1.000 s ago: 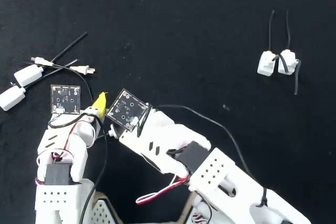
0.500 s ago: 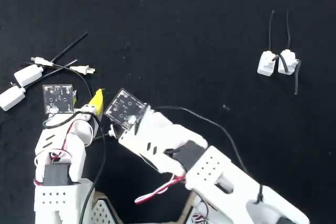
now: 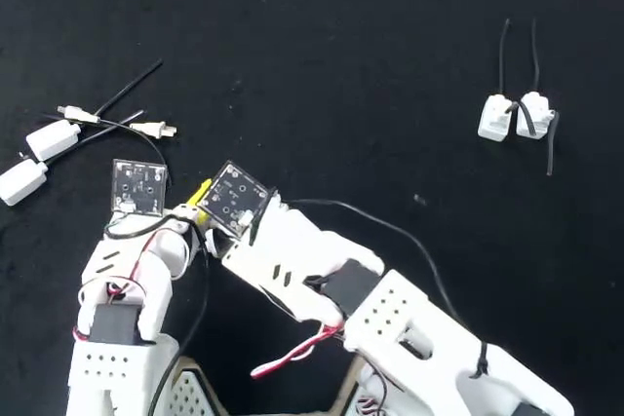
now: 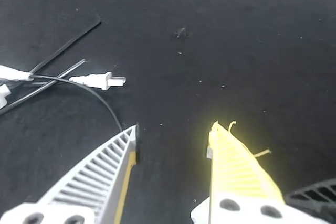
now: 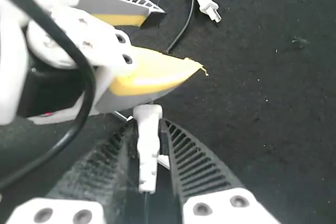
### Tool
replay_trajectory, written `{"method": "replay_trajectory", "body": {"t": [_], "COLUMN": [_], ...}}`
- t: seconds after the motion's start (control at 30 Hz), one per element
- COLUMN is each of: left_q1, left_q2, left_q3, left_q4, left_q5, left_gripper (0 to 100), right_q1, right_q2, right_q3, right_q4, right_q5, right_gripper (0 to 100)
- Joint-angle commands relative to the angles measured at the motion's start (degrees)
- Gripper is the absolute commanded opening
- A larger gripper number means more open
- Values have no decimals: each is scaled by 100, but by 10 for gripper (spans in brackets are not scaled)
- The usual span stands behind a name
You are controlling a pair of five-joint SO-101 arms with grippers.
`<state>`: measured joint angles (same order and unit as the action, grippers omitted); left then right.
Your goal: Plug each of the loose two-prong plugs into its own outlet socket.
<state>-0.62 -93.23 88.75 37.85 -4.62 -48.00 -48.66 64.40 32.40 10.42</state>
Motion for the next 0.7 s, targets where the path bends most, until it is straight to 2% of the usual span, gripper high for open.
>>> {"method": "replay_trajectory", "body": {"t": [0.0,0.67], "left_q1": [101,92], "left_q2": [0,35], "left_q3": [13,31], "left_q4": [-62,-53], "left_q5": [-62,-62], "left_gripper": [224,224], "right_q1": [-35,35], "right_q2": [-374,-532], "right_q3": [-259,-224], "right_q4": [-26,-26], "right_q5": [-53,-334], "right_gripper": [11,11]}}
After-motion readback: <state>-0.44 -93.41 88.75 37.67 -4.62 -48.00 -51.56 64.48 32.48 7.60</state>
